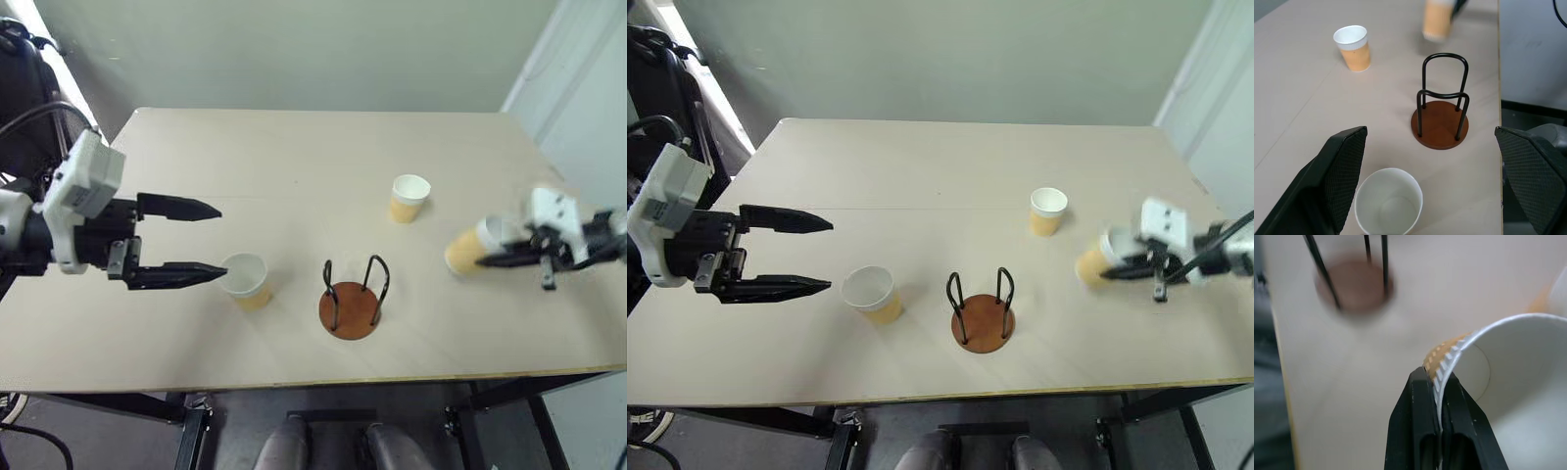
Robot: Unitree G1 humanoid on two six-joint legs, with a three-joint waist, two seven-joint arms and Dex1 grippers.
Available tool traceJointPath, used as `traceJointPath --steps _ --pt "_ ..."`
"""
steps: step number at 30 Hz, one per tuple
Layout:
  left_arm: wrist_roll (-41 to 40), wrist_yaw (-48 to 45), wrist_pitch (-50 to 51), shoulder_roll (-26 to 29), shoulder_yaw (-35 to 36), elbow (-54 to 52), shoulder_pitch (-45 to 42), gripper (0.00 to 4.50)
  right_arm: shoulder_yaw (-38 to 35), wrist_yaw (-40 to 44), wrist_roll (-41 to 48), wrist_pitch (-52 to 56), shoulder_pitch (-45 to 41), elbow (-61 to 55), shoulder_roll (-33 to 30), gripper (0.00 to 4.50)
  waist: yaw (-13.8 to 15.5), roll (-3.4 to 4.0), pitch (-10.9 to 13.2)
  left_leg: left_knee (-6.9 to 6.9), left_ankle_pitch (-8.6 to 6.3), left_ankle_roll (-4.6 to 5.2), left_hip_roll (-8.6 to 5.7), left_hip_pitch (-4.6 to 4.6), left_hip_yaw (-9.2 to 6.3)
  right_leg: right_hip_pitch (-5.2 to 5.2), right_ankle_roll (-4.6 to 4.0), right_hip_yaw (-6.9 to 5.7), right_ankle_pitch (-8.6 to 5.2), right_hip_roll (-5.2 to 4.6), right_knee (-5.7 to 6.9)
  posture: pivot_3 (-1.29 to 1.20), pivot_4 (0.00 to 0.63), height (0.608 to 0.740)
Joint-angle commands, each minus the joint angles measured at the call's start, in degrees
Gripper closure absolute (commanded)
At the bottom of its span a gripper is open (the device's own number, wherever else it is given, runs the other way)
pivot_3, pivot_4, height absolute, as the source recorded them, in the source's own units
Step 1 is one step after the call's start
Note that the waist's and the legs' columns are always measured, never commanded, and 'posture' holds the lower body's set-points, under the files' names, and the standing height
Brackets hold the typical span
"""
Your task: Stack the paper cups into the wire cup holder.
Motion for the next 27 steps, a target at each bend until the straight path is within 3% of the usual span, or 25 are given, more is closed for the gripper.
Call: traceJointPath --steps 1,4,9,27 --pt "-0.1 0.0 -1.5 0.7 1.2 -1.4 1.2 0.00 0.9 -0.6 7.8 4.3 -10.7 -7.1 5.7 4.49 -0.2 -0.04 0.0 -0.08 0.03 -0.05 0.05 0.03 0.00 -0.01 -0.07 0.00 -0.02 0.02 0.00 0.00 0.150 0.740" --pt "-1.1 0.6 -1.7 -0.1 0.4 -2.0 1.3 0.00 8.0 -1.2 6.6 4.6 -14.8 -10.3 12.7 4.49 -0.5 -0.15 -0.1 -0.27 0.11 -0.18 0.26 0.04 0.01 -0.19 -0.32 -0.04 0.01 0.22 0.05 0.00 0.150 0.740" --pt "-1.3 1.7 -1.6 -0.4 -0.2 -3.2 1.7 0.00 15.4 -0.9 -0.8 -0.7 -14.5 -7.6 16.1 4.49 0.1 -0.15 -0.1 -0.28 0.16 -0.26 0.43 -0.09 0.00 -0.36 -0.46 -0.20 -0.04 0.27 0.23 0.00 0.150 0.740" --pt "-2.9 3.7 -0.6 1.3 3.5 -6.0 6.4 0.00 19.8 2.4 -3.8 -1.8 -13.1 -9.3 18.2 4.49 -0.2 -0.17 -0.1 -0.30 0.49 -0.65 0.48 0.07 0.02 -0.57 -0.95 -0.21 -0.08 0.33 0.91 0.00 0.150 0.740"
